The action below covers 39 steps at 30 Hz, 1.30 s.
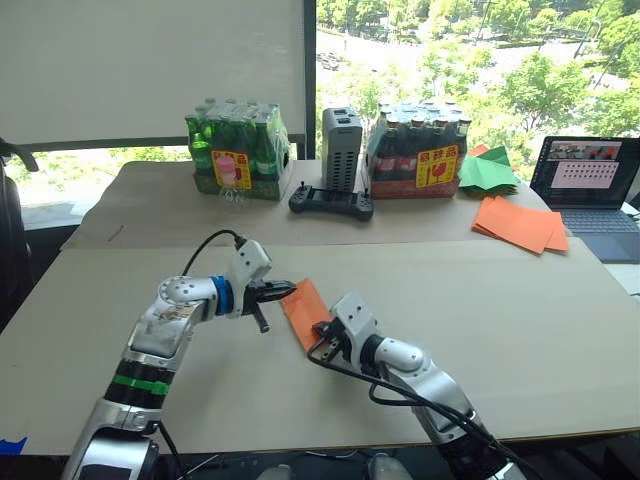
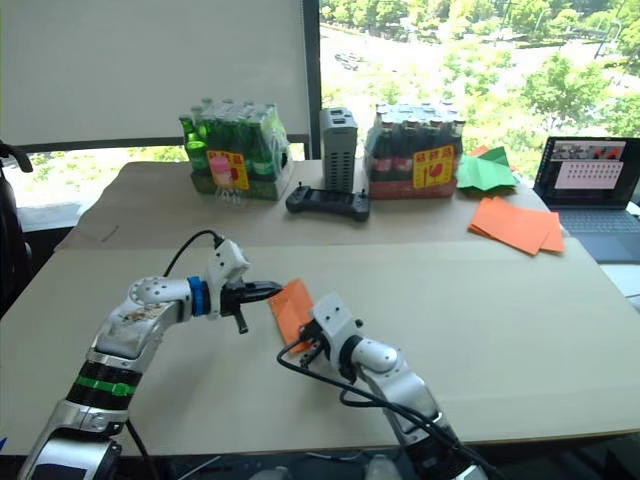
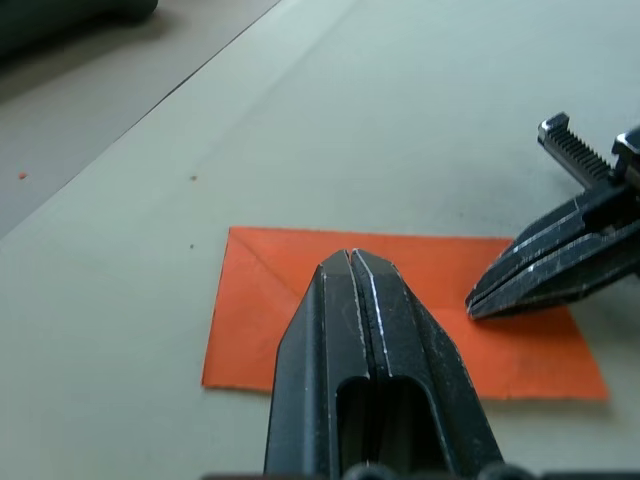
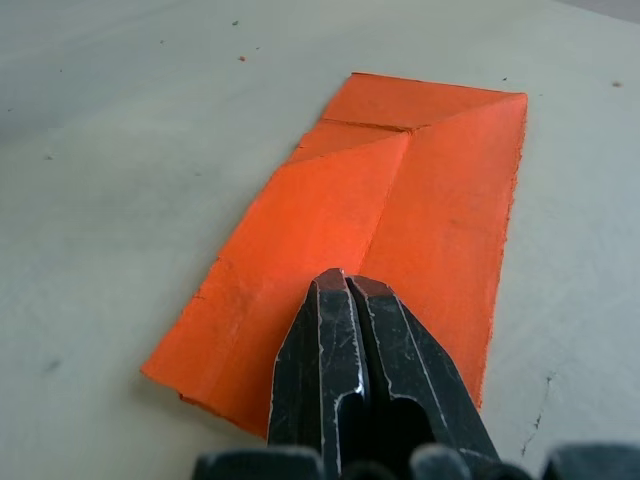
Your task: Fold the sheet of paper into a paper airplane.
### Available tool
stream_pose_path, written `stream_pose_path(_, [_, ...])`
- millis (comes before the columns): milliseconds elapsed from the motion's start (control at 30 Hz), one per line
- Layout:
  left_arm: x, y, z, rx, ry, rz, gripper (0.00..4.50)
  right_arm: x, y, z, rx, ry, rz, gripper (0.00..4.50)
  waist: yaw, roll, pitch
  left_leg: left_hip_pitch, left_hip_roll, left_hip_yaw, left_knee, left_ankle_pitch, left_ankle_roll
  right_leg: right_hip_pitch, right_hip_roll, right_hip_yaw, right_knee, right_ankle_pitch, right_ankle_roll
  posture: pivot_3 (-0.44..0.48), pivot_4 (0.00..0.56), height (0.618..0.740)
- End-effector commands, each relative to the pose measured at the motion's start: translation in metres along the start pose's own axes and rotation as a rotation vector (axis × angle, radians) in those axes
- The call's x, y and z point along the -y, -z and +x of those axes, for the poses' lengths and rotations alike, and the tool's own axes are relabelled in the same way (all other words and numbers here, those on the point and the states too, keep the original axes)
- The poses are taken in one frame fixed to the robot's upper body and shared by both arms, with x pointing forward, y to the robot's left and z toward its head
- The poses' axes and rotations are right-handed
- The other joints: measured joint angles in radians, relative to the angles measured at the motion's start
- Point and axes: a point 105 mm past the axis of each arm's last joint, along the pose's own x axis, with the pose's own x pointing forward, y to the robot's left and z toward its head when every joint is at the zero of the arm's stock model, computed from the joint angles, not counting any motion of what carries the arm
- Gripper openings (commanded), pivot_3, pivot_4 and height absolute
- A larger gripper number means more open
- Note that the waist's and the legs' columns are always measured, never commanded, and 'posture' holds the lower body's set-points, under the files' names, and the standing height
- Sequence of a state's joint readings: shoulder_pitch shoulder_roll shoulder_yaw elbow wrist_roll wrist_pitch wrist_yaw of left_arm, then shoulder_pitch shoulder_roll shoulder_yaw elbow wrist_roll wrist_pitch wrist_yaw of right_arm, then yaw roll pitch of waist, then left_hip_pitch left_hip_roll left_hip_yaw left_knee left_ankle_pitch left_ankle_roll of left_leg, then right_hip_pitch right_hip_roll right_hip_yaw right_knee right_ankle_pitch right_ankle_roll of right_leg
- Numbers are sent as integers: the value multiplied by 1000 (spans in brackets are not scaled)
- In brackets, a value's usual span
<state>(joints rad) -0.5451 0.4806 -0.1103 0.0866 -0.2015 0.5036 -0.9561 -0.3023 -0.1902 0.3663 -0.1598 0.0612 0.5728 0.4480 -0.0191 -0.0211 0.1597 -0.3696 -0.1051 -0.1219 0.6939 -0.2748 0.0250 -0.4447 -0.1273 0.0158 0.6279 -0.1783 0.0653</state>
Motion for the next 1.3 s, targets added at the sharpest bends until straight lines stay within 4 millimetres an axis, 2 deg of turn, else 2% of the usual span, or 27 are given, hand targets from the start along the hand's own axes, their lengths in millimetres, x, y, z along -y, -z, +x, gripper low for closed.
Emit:
stream_pose_path(33, [2,23,11,-63,3,-11,0,-1,2,1,-24,-7,6,37,-5,0,0,0,0,0,0,0,0,0,0,0,0,0,0,0,150,699])
stream_pose_path(200, [9,51,16,-144,24,-1,0,4,-8,-2,-11,6,-10,37,-1,0,0,-2,0,0,0,0,-1,-3,0,0,1,0,-1,0,150,699])
stream_pose_path(300, [10,63,13,-192,27,34,0,18,-27,2,41,47,7,37,0,0,0,-1,0,1,0,0,-1,-3,0,0,1,1,-1,0,150,699])
stream_pose_path(400, [10,64,12,-190,28,37,0,28,-30,9,29,81,-18,37,-2,0,0,-1,0,1,0,0,-1,-3,0,0,1,1,-2,0,150,699])
stream_pose_path(533, [10,66,11,-202,26,54,0,31,-32,18,20,94,-16,37,-1,0,0,-1,0,1,0,0,-1,-4,0,0,1,1,-2,0,150,699])
stream_pose_path(733, [9,63,10,-200,22,70,0,31,-10,28,-94,111,-21,37,-6,0,0,-1,0,2,0,0,-1,-4,0,1,2,2,-3,0,150,699])
stream_pose_path(867, [11,63,10,-200,27,76,0,37,-8,33,-114,142,13,37,-11,0,0,0,1,2,0,0,-1,-4,0,0,2,2,-3,0,150,699])
stream_pose_path(1000, [12,64,10,-203,30,80,0,43,-12,41,-118,160,25,37,-16,0,0,0,1,2,0,0,-2,-3,0,0,2,2,-3,0,150,699])
stream_pose_path(1300, [12,64,6,-211,25,93,0,44,-36,65,-77,151,12,37,-24,0,0,0,1,2,0,0,-2,-4,0,1,3,2,-3,0,150,699])
